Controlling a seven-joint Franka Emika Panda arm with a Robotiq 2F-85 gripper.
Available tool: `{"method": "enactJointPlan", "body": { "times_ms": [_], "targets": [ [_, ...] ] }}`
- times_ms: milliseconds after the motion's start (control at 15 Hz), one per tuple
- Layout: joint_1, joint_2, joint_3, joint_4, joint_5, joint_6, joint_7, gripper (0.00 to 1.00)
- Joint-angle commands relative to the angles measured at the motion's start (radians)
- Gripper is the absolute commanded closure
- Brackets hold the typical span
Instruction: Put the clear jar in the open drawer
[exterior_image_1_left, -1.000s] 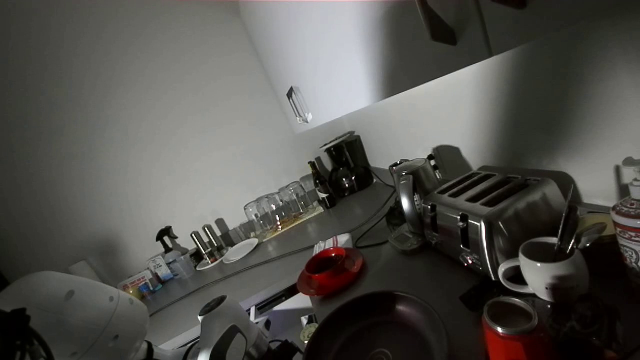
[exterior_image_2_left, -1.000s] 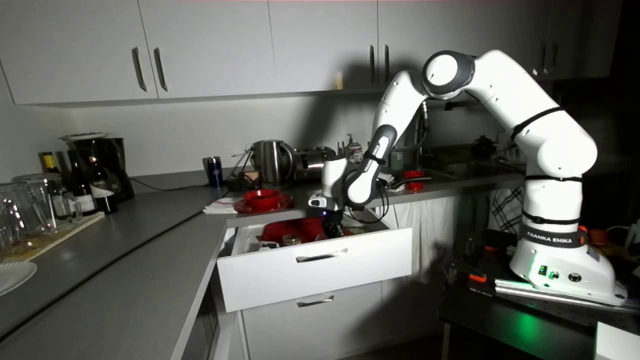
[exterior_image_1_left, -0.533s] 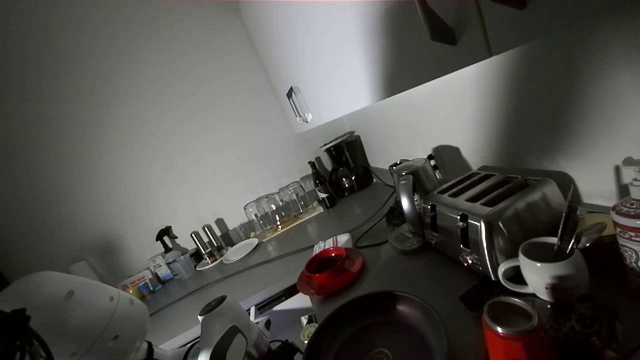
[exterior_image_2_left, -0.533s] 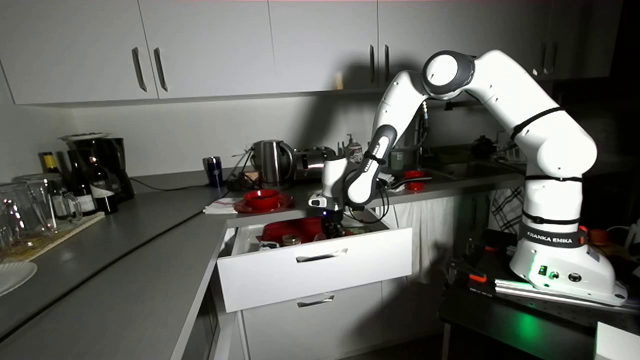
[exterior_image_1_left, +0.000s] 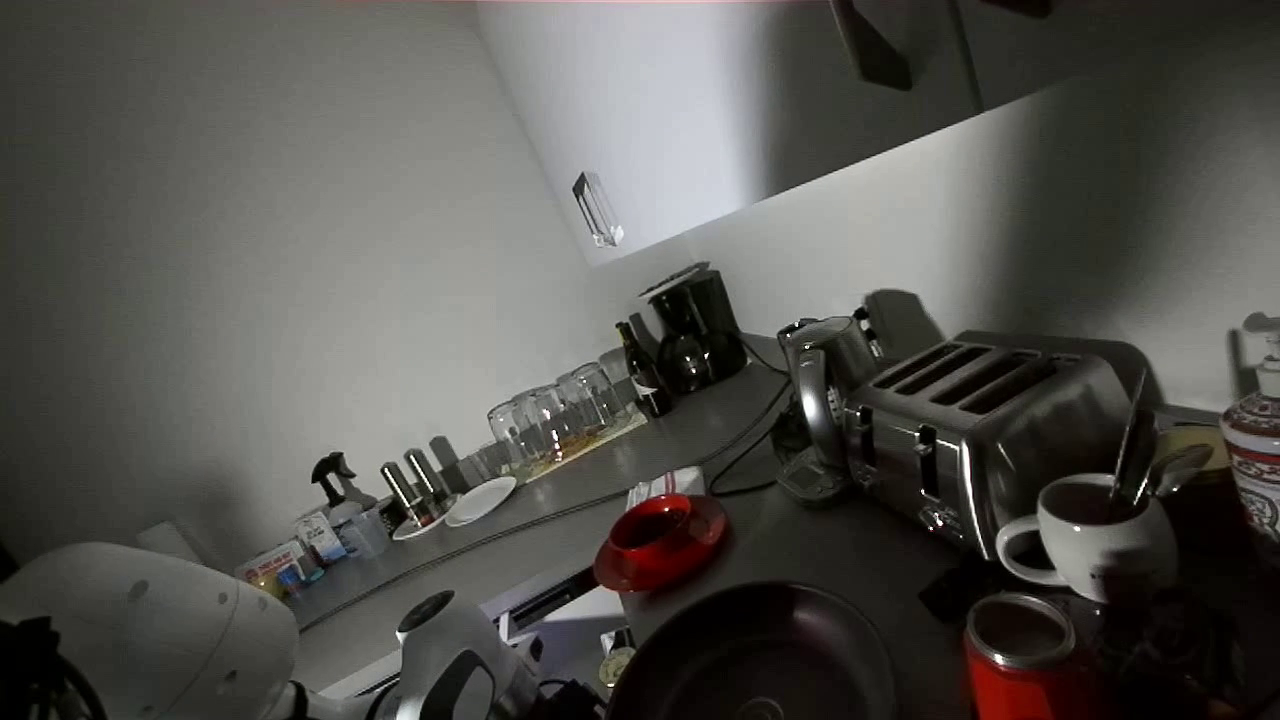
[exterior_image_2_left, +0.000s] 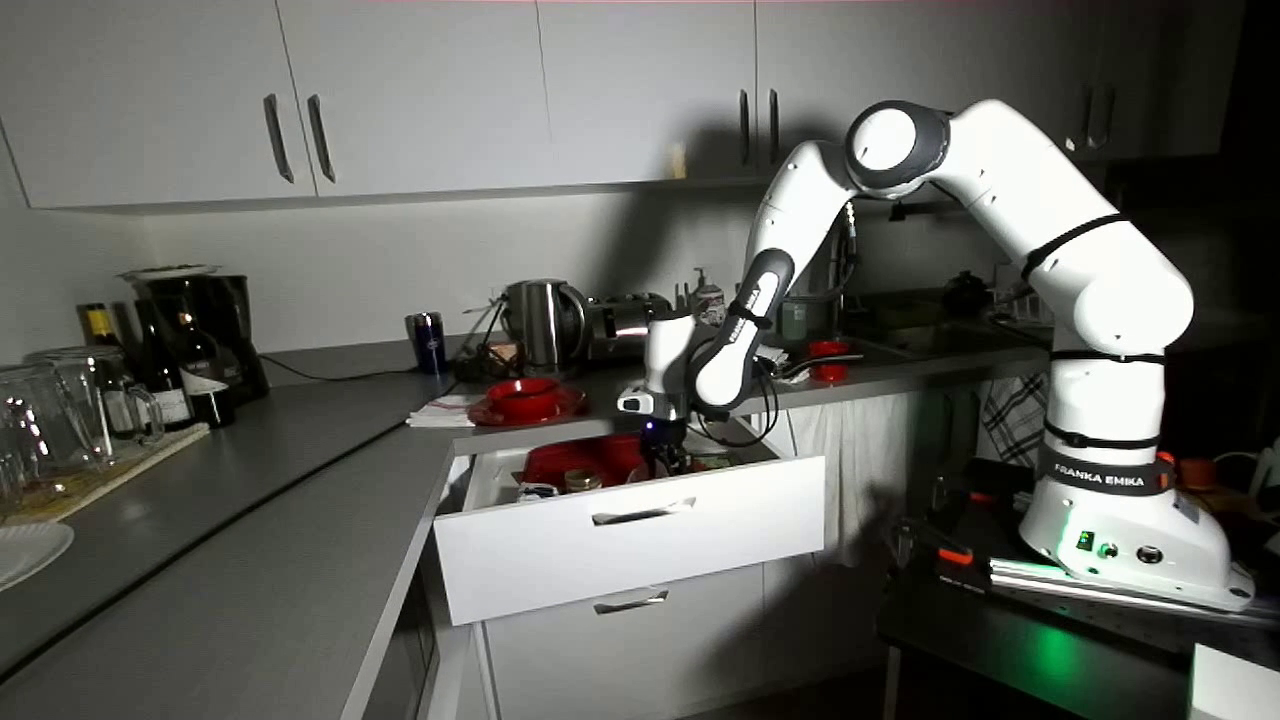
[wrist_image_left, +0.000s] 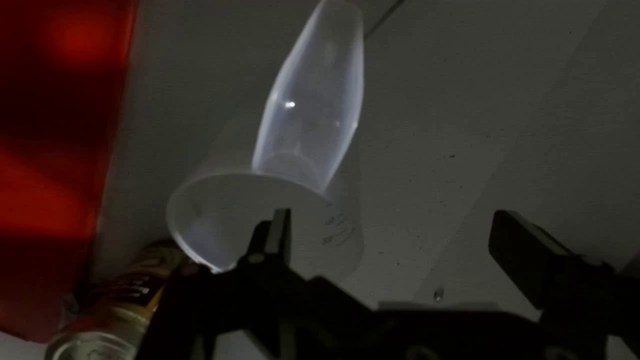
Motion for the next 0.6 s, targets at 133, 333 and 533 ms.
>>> {"method": "enactJointPlan", "body": {
  "times_ms": [133,333,533],
  "targets": [
    [0.008,-0.032,0.001,-0.037,-0.013,0.033,0.021,0.00],
    [0.023,-0.058,-0.010,-0.057,-0.027,0.057,0.033,0.00],
    [0.034,-0.114,-0.016,-0.094,-0.032,0.076,0.048,0.00]
  ]
}}
